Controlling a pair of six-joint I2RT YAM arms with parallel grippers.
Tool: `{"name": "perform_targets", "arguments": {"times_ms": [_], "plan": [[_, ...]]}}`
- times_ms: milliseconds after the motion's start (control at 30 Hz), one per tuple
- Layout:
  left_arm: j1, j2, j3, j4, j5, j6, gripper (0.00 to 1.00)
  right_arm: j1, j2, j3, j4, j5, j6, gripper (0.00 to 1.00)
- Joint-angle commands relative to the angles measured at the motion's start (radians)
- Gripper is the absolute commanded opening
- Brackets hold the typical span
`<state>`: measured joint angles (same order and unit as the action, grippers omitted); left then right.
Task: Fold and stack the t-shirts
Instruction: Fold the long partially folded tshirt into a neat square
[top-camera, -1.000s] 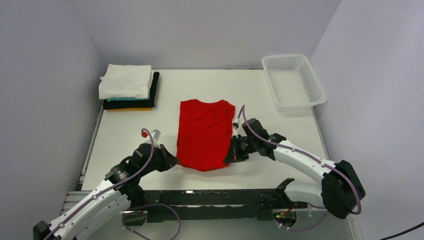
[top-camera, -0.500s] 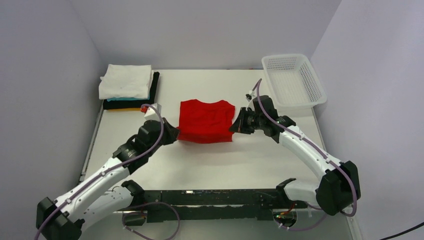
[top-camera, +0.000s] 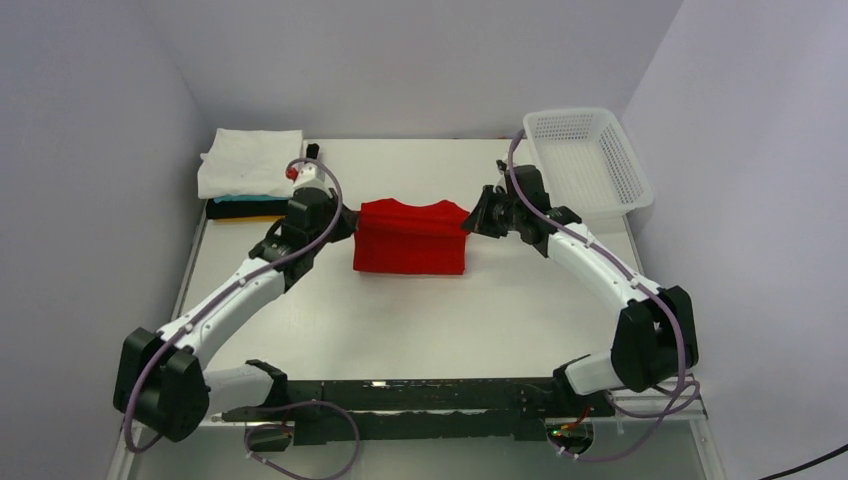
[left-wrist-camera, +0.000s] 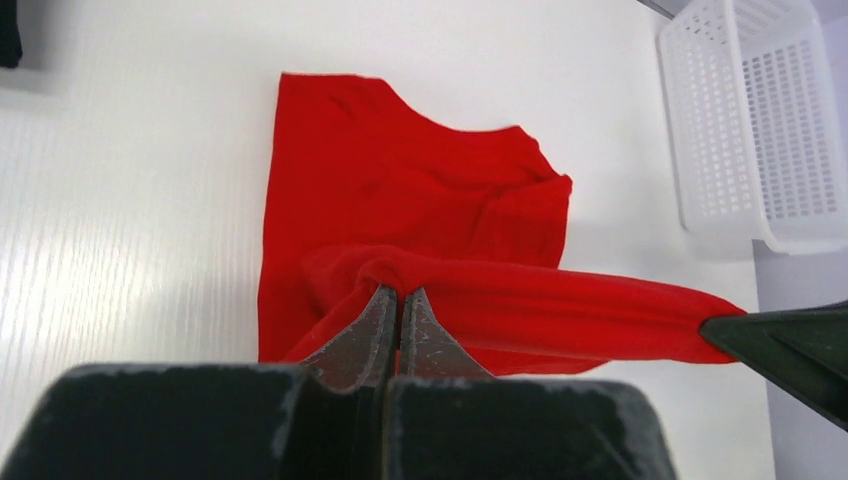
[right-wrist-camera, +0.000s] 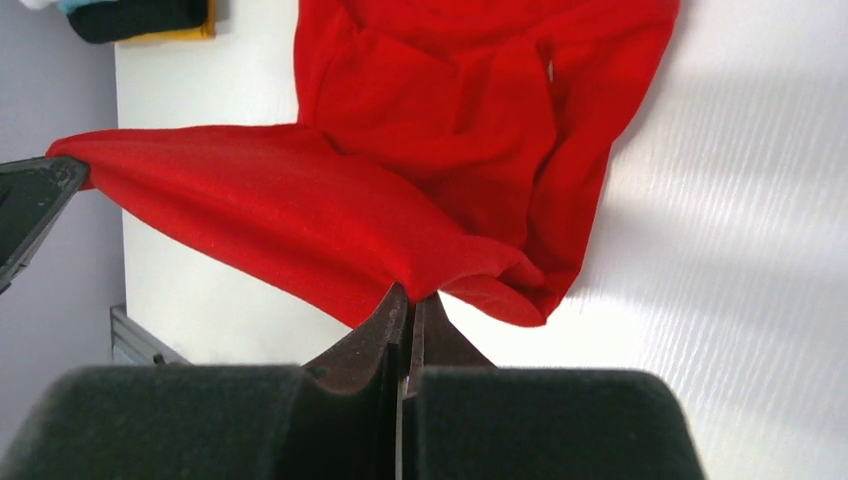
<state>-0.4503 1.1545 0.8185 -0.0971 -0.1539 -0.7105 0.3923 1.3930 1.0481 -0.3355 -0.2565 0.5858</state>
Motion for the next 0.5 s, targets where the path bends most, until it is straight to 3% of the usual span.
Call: {"name": "perform_targets", "arguments": {"times_ms": [0,467], "plan": [[0.057,0.103,0.112,0.063,0.005,0.059,0.0,-0.04,0.053,0.056,0.069,0.054,-0.021,0.0],[0.169,0.421,0.274,0.072,0.142,0.057,0.0,-0.12,0.346,0.185,0.142,-0.036,-0.034,0.0]]}}
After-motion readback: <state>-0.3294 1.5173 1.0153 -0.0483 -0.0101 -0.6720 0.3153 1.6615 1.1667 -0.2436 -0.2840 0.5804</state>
